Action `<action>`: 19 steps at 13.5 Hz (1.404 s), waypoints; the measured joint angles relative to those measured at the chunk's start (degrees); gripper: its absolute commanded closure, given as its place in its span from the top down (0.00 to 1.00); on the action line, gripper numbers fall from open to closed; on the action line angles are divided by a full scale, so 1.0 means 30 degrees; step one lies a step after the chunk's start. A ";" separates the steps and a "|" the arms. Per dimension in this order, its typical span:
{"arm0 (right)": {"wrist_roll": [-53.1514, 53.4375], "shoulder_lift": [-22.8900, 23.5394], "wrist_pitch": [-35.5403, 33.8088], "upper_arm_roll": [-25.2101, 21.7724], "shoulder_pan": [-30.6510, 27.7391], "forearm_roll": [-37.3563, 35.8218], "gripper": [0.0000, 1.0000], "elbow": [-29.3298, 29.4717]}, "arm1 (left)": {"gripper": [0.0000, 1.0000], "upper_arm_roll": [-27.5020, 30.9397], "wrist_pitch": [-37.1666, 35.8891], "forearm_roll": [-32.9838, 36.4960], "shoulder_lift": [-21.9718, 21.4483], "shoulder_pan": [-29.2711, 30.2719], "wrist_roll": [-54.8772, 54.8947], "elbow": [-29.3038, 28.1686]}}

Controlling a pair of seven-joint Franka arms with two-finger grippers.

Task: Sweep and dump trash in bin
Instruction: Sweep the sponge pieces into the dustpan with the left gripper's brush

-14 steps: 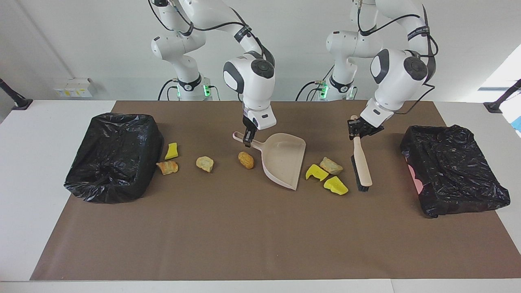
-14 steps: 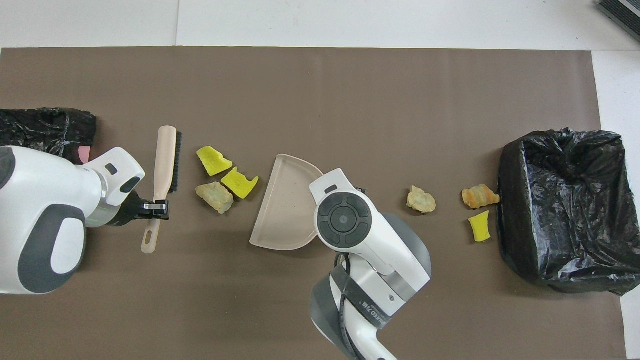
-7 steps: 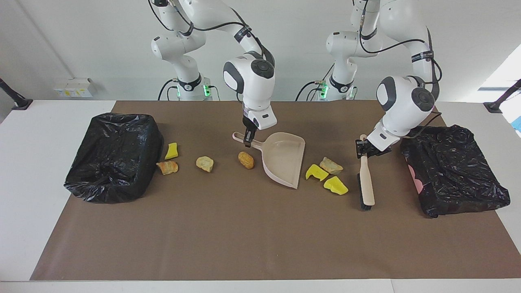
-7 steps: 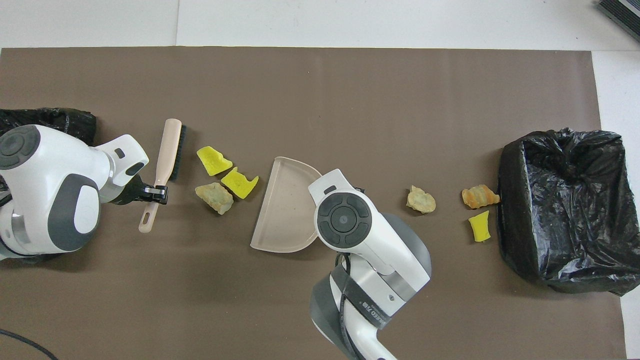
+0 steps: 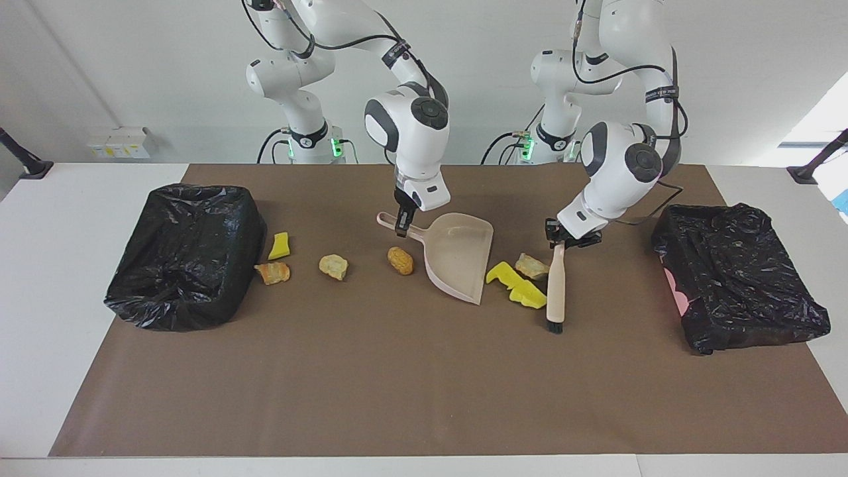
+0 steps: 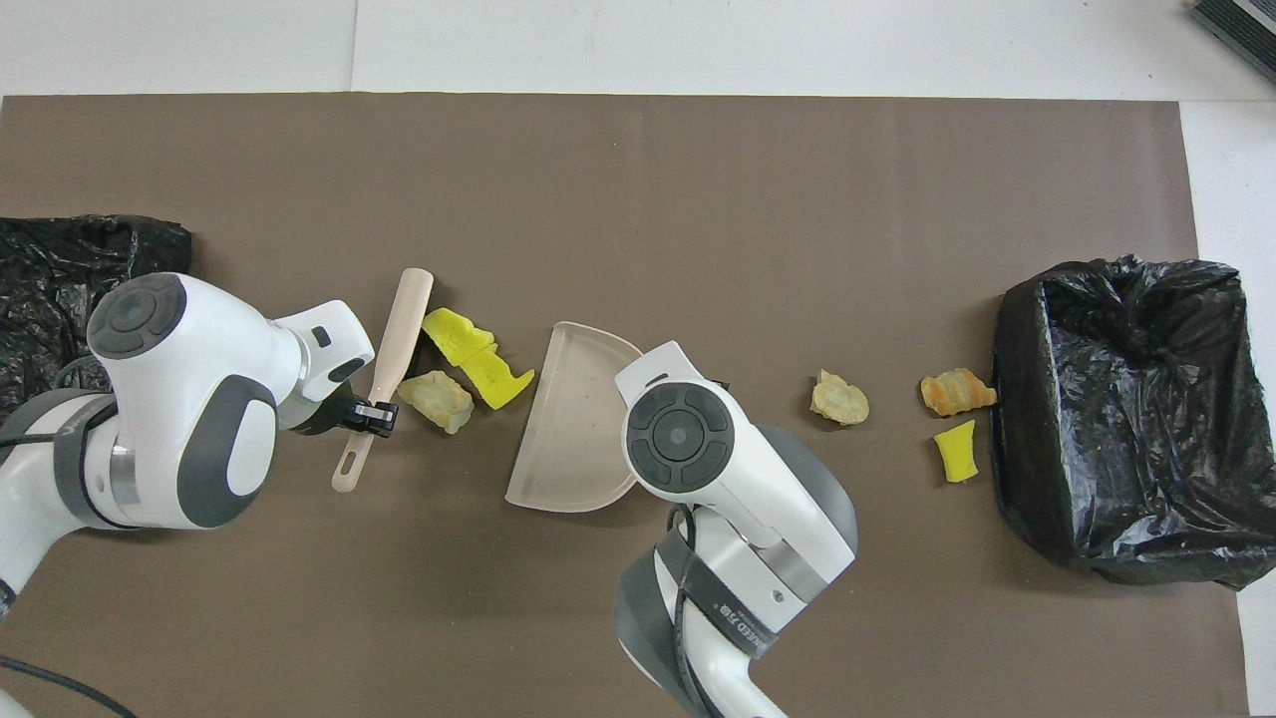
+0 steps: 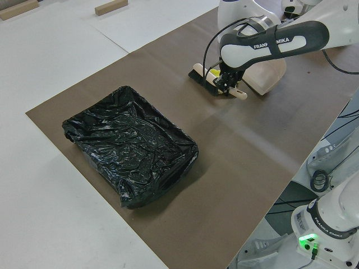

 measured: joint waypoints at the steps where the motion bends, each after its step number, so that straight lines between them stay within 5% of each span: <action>1: -0.0001 0.0000 -0.0007 0.0000 0.0010 -0.0092 0.00 0.0004 | 0.00 -0.0012 0.0000 -0.0388 -0.0223 -0.0463 -0.0446 -0.0253; 10: -0.0056 -0.0012 -0.0128 -0.0005 0.0057 -0.0530 0.00 0.0016 | 0.00 -0.0105 0.0015 -0.4131 -0.1106 -0.5753 -0.4052 -0.0749; 16: -0.0101 -0.0013 0.0186 -0.0018 0.0024 -0.0494 0.00 -0.0046 | 0.00 0.0518 0.0055 -0.4537 -0.1346 -0.5471 -0.4569 0.0177; 19: 0.0224 -0.0012 0.2474 -0.0024 0.0012 -0.0300 0.00 -0.0930 | 0.00 0.0577 0.0031 -0.4224 -0.1611 -0.4427 -0.4589 0.0528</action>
